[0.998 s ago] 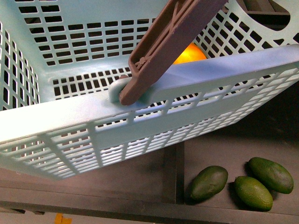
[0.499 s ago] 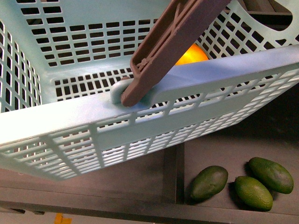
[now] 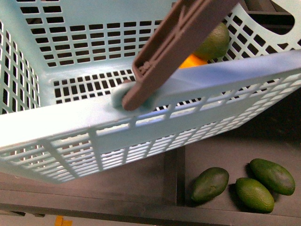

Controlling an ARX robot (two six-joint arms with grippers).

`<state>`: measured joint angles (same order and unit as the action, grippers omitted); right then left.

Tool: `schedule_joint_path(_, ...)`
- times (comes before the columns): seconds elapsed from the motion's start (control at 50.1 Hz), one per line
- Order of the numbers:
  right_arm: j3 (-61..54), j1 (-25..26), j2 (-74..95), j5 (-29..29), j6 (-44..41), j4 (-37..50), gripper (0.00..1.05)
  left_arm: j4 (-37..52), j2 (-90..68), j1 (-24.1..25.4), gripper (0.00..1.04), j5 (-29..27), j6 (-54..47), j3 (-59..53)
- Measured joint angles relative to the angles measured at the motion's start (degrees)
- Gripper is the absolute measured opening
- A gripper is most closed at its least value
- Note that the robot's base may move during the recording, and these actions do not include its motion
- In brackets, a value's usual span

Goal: Pick mango and avocado into basket

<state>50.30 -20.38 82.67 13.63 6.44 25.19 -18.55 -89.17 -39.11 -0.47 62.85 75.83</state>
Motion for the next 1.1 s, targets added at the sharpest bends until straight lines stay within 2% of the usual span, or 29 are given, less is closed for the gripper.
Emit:
schedule_joint_path(0.04, -5.01, 0.63, -1.57, 3.63, -2.29, 7.61, 0.75, 0.00, 0.00, -0.15, 0.05, 0.33, 0.00, 0.00)
schedule_joint_path(0.1, -11.50, 2.36, -4.81, 3.39, -4.07, 13.55, 0.62, 0.00, 0.00, -0.09, 0.05, 0.70, 0.37, 0.00)
schedule_joint_path(0.28, -25.64, 7.61, -14.25, -1.09, -5.73, 18.29, 0.24, 0.00, 0.00, 0.00, 0.05, -0.13, 0.00, 0.00)
schedule_joint_path(0.399, -31.12, 9.68, -18.51, -3.43, -6.08, 19.10, 0.03, 0.00, 0.00, 0.00, 0.05, 0.09, 0.02, 0.00)
schedule_joint_path(0.938, -43.23, 15.50, -34.23, -9.07, -6.25, 15.58, 0.02, 0.00, 0.00, 0.02, 0.05, 0.04, 0.02, 0.00)
schedule_joint_path(0.998, -44.48, 18.75, -36.96, -13.16, -6.27, 14.08, 0.02, 0.00, 0.00, 0.02, 0.05, -0.13, -0.02, 0.00)
schedule_joint_path(1.098, -45.81, 20.11, -40.57, -13.31, -6.27, 11.80, 0.02, 0.00, 0.00, 0.02, 0.05, 0.02, 0.02, 0.00)
